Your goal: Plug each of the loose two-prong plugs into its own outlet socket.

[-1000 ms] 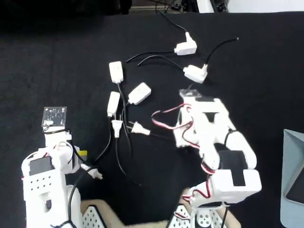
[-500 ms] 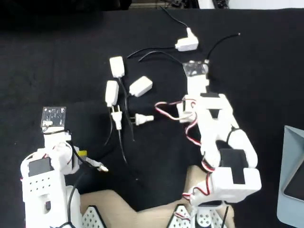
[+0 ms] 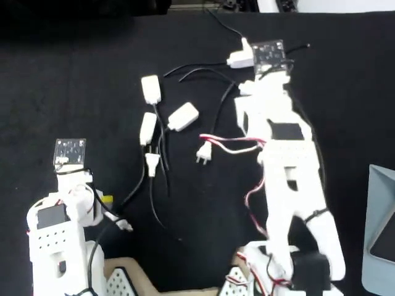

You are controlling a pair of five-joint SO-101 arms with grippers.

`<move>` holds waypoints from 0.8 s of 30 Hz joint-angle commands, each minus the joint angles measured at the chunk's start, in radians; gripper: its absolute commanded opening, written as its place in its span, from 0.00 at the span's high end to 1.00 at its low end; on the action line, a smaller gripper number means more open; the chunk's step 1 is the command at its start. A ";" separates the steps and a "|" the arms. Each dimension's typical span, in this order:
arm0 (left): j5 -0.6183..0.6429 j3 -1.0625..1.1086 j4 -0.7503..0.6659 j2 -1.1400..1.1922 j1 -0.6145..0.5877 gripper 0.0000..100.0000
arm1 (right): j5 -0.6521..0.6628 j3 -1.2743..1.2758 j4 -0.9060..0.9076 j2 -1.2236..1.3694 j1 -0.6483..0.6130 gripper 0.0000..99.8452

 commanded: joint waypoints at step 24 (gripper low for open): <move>-0.009 -0.004 -0.015 -0.012 -0.010 0.71 | -0.555 -0.214 0.186 0.475 -0.265 0.87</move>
